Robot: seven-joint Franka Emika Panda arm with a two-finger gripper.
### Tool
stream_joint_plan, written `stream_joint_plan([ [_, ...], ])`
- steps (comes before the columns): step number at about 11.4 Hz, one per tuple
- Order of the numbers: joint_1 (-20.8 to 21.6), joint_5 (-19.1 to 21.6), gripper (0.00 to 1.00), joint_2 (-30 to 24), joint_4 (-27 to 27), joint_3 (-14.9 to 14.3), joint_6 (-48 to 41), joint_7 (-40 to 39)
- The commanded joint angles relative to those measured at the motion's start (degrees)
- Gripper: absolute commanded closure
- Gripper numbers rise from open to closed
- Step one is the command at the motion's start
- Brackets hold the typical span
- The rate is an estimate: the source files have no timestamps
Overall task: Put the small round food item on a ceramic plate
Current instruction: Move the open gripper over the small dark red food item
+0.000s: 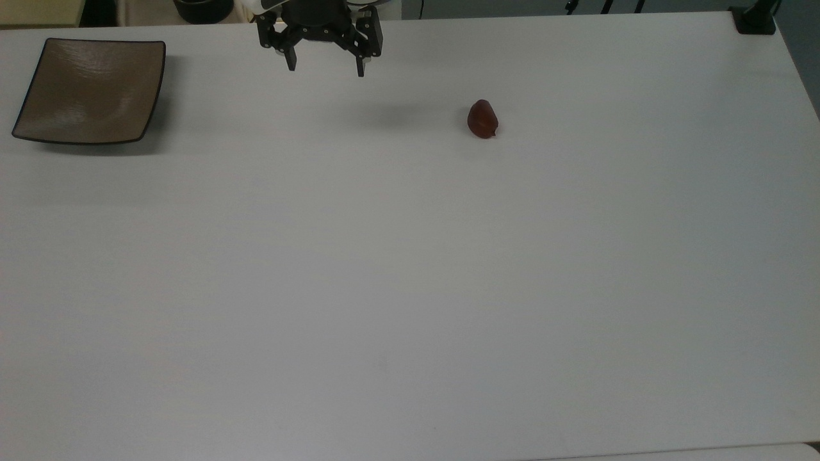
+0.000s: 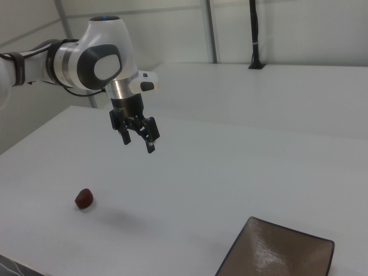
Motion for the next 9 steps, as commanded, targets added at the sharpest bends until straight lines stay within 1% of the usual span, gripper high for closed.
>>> stream_joint_plan([
  [1, 0.7, 0.6, 0.0, 1.9, 0.1, 0.1, 2.6, -2.6],
  [6, 0.8, 0.6, 0.0, 2.0, 0.0, 0.3, 2.9, -2.5],
  [7, 0.9, 0.6, 0.0, 2.1, -0.2, 0.4, 4.6, -2.5],
  [8, 0.9, 0.7, 0.0, 2.2, -1.5, 0.7, 6.8, -2.5],
  [9, 0.9, 1.0, 0.0, 2.1, -3.2, 1.9, 9.2, -2.4],
])
